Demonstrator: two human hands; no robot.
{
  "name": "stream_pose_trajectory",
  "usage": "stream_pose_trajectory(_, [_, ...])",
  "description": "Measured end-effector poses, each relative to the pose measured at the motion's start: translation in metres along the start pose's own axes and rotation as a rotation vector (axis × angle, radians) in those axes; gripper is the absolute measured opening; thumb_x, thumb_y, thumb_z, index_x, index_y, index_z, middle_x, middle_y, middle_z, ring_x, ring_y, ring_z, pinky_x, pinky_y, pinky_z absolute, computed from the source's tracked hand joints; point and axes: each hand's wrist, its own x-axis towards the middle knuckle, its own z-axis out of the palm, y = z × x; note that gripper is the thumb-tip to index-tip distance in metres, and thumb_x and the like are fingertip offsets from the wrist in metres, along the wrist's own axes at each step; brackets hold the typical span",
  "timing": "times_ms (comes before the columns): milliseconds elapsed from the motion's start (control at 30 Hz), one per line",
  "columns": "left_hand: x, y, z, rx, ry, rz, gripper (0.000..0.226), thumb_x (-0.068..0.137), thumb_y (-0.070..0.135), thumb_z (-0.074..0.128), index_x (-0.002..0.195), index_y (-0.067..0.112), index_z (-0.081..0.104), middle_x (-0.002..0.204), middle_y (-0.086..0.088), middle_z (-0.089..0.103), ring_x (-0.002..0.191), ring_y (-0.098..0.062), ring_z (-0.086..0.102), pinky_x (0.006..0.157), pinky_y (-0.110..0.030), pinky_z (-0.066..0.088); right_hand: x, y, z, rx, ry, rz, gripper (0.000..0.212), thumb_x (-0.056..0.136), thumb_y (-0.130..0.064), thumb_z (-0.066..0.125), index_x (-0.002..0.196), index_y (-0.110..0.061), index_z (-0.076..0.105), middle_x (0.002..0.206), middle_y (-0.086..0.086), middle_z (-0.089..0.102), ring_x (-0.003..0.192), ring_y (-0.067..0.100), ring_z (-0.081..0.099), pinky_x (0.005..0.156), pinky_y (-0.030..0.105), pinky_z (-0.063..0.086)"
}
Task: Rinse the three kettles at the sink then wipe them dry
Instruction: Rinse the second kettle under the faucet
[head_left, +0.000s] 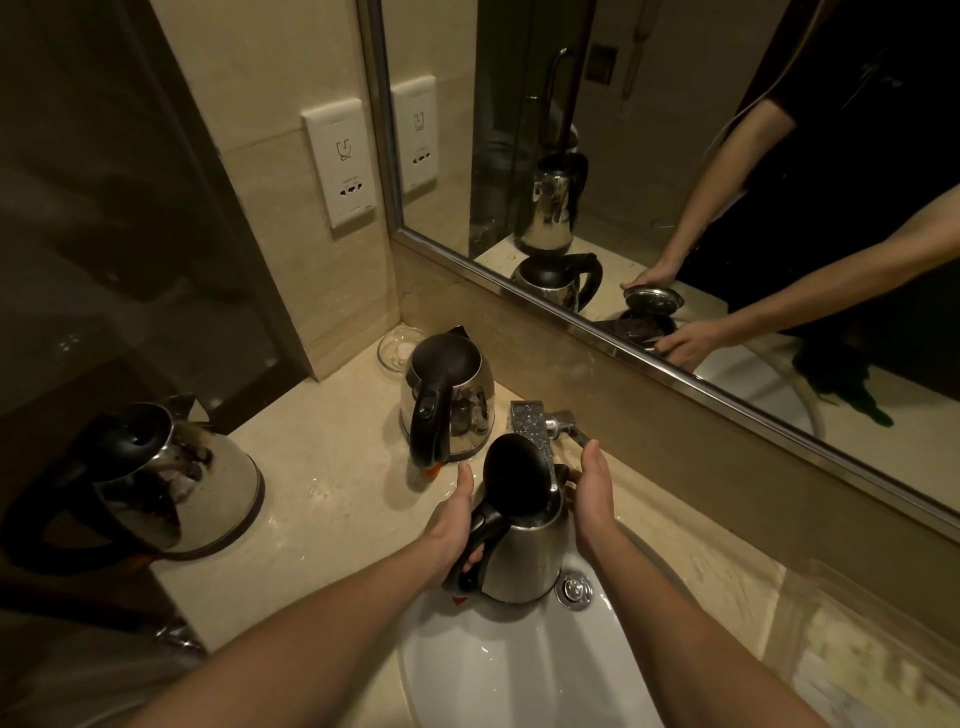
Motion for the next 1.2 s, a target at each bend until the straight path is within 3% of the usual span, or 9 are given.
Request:
stream_pose_trajectory(300, [-0.0023, 0.0014, -0.0001, -0.001, 0.021, -0.007, 0.109, 0.084, 0.087, 0.014, 0.138, 0.0, 0.052, 0.051, -0.006, 0.049, 0.039, -0.016, 0.044, 0.043, -0.024, 0.038, -0.0008, 0.0034, 0.0011, -0.002, 0.011, 0.012, 0.108, 0.059, -0.096, 0.029, 0.149, -0.038, 0.038, 0.151, 0.002, 0.046, 0.139, 0.028, 0.042, 0.115, 0.057, 0.03])
stream_pose_trajectory(500, [-0.0044, 0.0032, 0.0002, 0.004, 0.018, 0.0, 0.111, 0.085, 0.087, 0.013, 0.139, -0.002, 0.051, 0.05, -0.006, 0.049, 0.039, -0.016, 0.044, 0.043, -0.023, 0.038, -0.0033, 0.0004, 0.0008, -0.004, 0.014, -0.021, 0.08, 0.086, -0.078, 0.028, 0.153, -0.034, 0.033, 0.159, 0.001, 0.037, 0.145, 0.028, 0.034, 0.118, 0.057, 0.026])
stream_pose_trajectory(567, [-0.0015, 0.0023, 0.0006, -0.005, 0.001, 0.001, 0.106, 0.086, 0.086, 0.013, 0.129, 0.0, 0.058, 0.051, -0.005, 0.048, 0.039, -0.015, 0.044, 0.043, -0.024, 0.038, -0.003, 0.0003, 0.0, -0.003, 0.014, -0.032, 0.079, 0.087, -0.077, 0.028, 0.153, -0.033, 0.034, 0.159, 0.001, 0.036, 0.145, 0.027, 0.035, 0.118, 0.057, 0.026])
stream_pose_trajectory(667, [-0.0023, 0.0021, 0.0016, -0.002, -0.006, 0.004, 0.091, 0.084, 0.086, 0.013, 0.088, 0.01, 0.062, 0.049, -0.005, 0.047, 0.04, -0.016, 0.043, 0.046, -0.027, 0.037, -0.0022, 0.0014, -0.0006, -0.002, 0.015, -0.035, 0.078, 0.089, -0.076, 0.029, 0.153, -0.033, 0.034, 0.159, 0.0, 0.036, 0.145, 0.027, 0.034, 0.118, 0.056, 0.026])
stream_pose_trajectory(900, [-0.0065, 0.0029, 0.0018, 0.004, 0.011, 0.008, 0.084, 0.086, 0.085, 0.012, 0.09, 0.014, 0.057, 0.05, -0.005, 0.046, 0.04, -0.015, 0.043, 0.044, -0.024, 0.037, -0.0001, 0.0026, 0.0025, -0.001, 0.029, -0.028, 0.071, 0.091, -0.073, 0.031, 0.152, -0.036, 0.034, 0.159, -0.001, 0.037, 0.144, 0.028, 0.036, 0.117, 0.056, 0.029])
stream_pose_trajectory(1000, [-0.0043, 0.0027, 0.0017, 0.004, 0.019, -0.003, 0.087, 0.081, 0.088, 0.013, 0.082, 0.014, 0.059, 0.05, -0.004, 0.047, 0.039, -0.015, 0.044, 0.044, -0.026, 0.037, -0.0007, 0.0025, 0.0031, -0.01, 0.034, -0.026, 0.072, 0.09, -0.074, 0.032, 0.152, -0.037, 0.034, 0.158, -0.002, 0.037, 0.143, 0.028, 0.038, 0.116, 0.056, 0.03])
stream_pose_trajectory(1033, [-0.0045, 0.0033, 0.0015, 0.004, 0.018, -0.009, 0.091, 0.078, 0.089, 0.014, 0.085, 0.012, 0.062, 0.05, -0.004, 0.048, 0.039, -0.014, 0.044, 0.044, -0.025, 0.037, -0.0011, 0.0021, 0.0029, -0.006, 0.037, -0.029, 0.069, 0.092, -0.072, 0.032, 0.152, -0.037, 0.033, 0.158, -0.001, 0.037, 0.143, 0.029, 0.037, 0.117, 0.056, 0.03])
stream_pose_trajectory(1133, [-0.0001, 0.0019, -0.0008, 0.012, 0.027, -0.014, 0.109, 0.082, 0.089, 0.014, 0.123, -0.001, 0.062, 0.05, -0.005, 0.05, 0.039, -0.015, 0.046, 0.043, -0.024, 0.038, -0.0019, 0.0004, 0.0024, -0.001, 0.046, -0.035, 0.062, 0.099, -0.064, 0.033, 0.153, -0.034, 0.033, 0.158, -0.001, 0.037, 0.142, 0.029, 0.038, 0.117, 0.054, 0.029])
stream_pose_trajectory(1200, [0.0001, 0.0015, -0.0005, 0.017, 0.029, -0.016, 0.104, 0.084, 0.088, 0.013, 0.112, 0.002, 0.065, 0.05, -0.005, 0.05, 0.04, -0.015, 0.045, 0.044, -0.025, 0.038, -0.0027, -0.0009, 0.0022, 0.001, 0.044, -0.029, 0.061, 0.099, -0.065, 0.033, 0.152, -0.035, 0.034, 0.157, 0.001, 0.039, 0.141, 0.029, 0.04, 0.116, 0.054, 0.03])
